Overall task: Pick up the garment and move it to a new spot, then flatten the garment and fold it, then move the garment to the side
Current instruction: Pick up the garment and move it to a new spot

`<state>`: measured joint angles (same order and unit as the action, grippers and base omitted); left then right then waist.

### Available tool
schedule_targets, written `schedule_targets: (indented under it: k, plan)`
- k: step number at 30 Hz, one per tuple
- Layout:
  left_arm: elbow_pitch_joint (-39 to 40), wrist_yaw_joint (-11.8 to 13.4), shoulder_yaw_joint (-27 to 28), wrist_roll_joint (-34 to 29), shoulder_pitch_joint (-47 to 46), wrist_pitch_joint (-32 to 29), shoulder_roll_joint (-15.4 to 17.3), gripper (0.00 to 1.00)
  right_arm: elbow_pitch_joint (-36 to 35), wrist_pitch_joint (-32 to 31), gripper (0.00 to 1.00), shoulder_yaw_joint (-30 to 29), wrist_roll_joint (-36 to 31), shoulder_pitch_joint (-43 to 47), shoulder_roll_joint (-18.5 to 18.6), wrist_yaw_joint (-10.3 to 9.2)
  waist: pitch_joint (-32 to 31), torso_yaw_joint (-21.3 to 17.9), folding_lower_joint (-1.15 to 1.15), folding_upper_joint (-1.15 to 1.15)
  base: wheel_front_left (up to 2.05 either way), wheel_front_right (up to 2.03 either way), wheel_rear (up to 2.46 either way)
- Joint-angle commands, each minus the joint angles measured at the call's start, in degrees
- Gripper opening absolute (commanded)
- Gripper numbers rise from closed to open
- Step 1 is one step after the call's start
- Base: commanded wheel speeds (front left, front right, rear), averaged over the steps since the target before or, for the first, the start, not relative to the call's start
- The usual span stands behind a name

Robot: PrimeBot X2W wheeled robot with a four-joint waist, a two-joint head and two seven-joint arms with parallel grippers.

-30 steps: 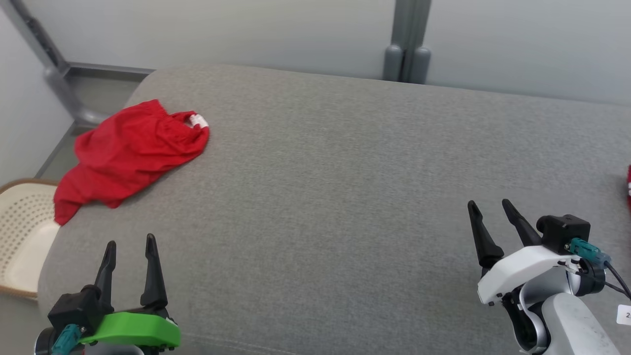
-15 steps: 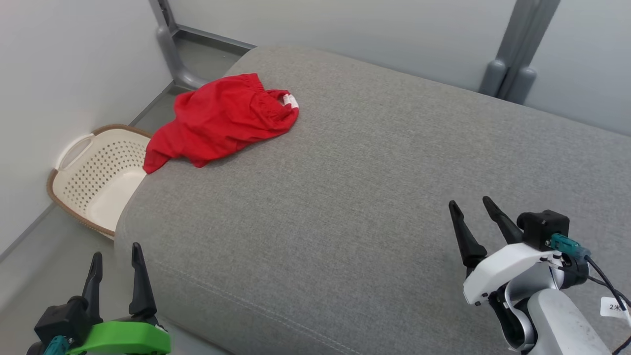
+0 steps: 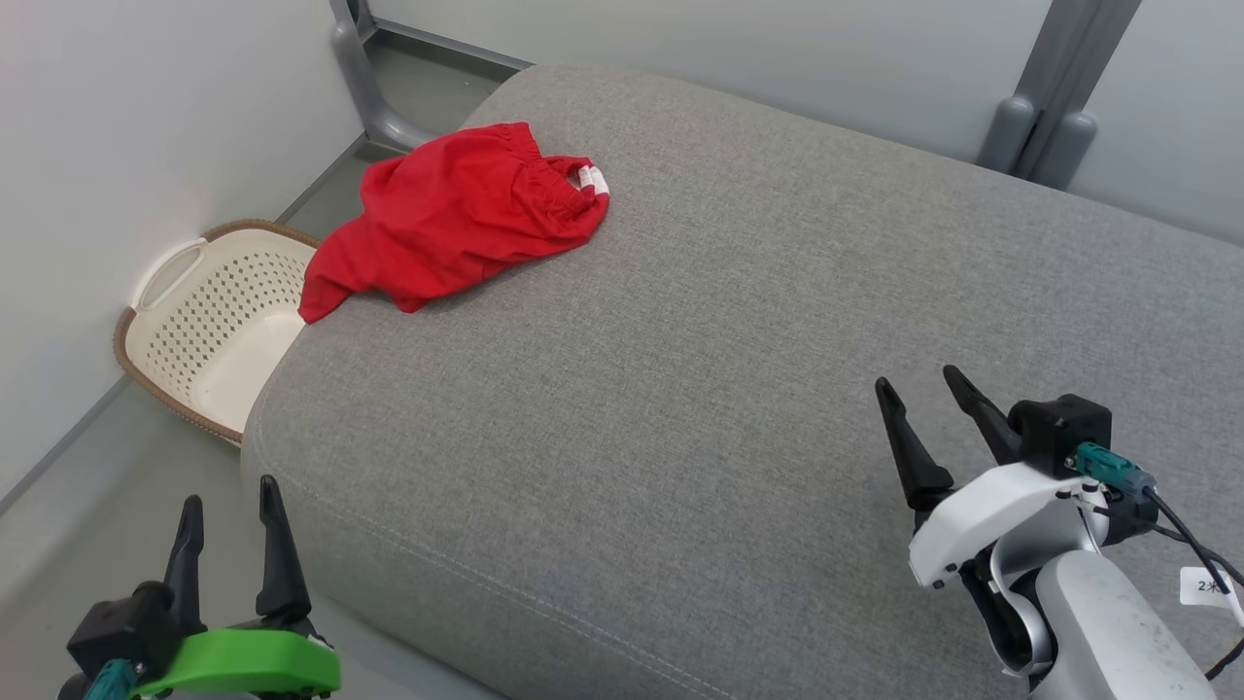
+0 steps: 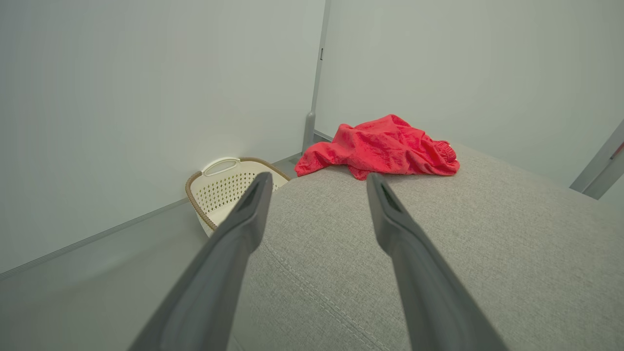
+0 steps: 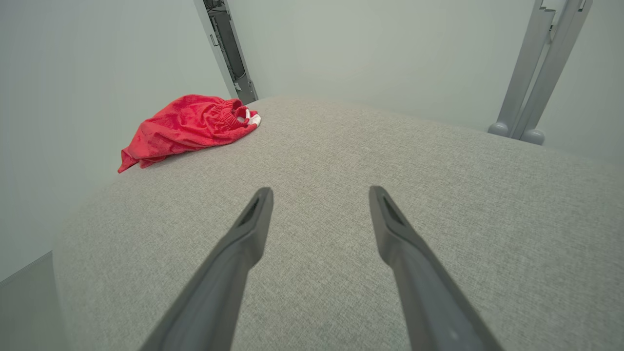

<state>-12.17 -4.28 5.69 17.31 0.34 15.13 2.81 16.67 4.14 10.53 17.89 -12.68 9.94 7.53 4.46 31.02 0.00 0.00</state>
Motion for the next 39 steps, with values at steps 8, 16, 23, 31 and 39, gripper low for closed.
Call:
schedule_targets:
  k: [8, 16, 23, 31, 39]
  plan:
    - [-11.7, -1.1, -3.7, 2.9, -12.3, -0.8, 0.2, 1.0, -4.5, -1.2, 1.0, -2.5, -0.4, 2.1, 0.9, -0.07, 2.0, -1.3, 0.0, 0.0, 0.0, 0.0, 0.0]
    - [-27.5, -0.1, -0.9, 8.9, -32.2, -7.8, 1.9, 1.0, -13.5, -6.7, 1.0, -0.8, -1.6, 0.1, 3.0, -0.07, 9.2, -8.8, 0.0, 0.0, 0.0, 0.0, 0.0]
    - [-36.7, 1.5, 3.4, 13.5, -44.8, -13.3, 6.5, 1.0, -20.8, -10.0, 1.0, 0.8, -1.9, -2.8, 4.3, -0.07, 16.7, -17.7, 0.0, 0.0, 0.0, 0.0, 0.0]
    - [-43.7, 4.9, 5.6, 15.4, -52.7, -19.8, 11.6, 1.0, -26.7, -12.2, 1.0, -0.6, -2.7, -4.7, 5.6, -0.06, 23.8, -24.1, 0.0, 0.0, 0.0, 0.0, 0.0]
    - [-48.0, 9.0, 2.6, 12.1, -53.5, -23.0, 13.5, 1.0, -28.6, -12.5, 1.0, -2.0, -2.9, -5.1, 5.5, -0.05, 26.5, -25.4, 0.0, 0.0, 0.0, 0.0, 0.0]
